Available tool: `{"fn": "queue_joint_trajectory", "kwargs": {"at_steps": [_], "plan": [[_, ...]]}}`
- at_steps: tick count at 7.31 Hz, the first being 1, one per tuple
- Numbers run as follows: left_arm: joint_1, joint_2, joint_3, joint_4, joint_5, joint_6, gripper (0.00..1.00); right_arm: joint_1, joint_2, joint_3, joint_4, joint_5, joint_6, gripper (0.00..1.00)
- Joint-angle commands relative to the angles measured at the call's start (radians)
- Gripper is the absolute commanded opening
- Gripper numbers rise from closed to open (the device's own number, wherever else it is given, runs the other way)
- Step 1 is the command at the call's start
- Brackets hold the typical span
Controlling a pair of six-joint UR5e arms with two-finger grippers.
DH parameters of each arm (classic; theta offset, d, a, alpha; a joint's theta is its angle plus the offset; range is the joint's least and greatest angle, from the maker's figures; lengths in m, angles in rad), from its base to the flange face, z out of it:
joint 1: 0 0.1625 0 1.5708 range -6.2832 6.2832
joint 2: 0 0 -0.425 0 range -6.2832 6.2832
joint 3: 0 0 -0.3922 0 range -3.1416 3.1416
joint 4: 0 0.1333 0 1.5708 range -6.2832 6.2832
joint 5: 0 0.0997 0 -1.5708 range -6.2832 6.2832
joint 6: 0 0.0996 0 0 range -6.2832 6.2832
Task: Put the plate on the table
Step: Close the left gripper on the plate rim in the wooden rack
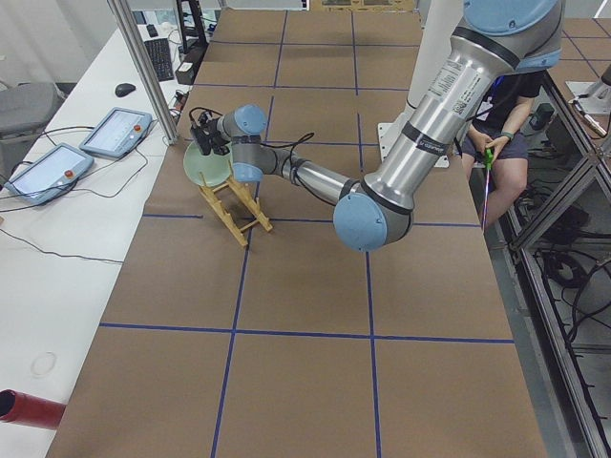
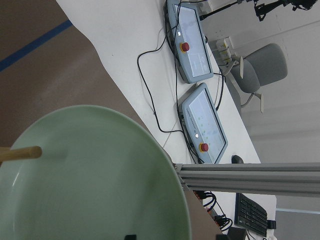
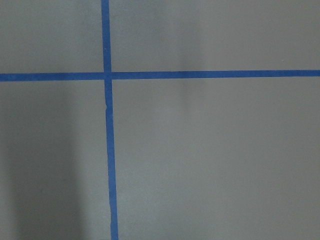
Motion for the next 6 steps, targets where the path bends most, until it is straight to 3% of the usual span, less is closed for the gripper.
{"fn": "queue_joint_trajectory", "kwargs": {"at_steps": [1, 6], "plan": [[0.002, -0.001, 0.001, 0.000, 0.000, 0.002, 0.48, 0.001, 0.000, 0.000, 0.000, 0.000, 0.001, 1.00], [0.003, -0.007, 0.006, 0.002, -0.002, 0.014, 0.48, 0.001, 0.000, 0.000, 0.000, 0.000, -0.001, 1.00]]}}
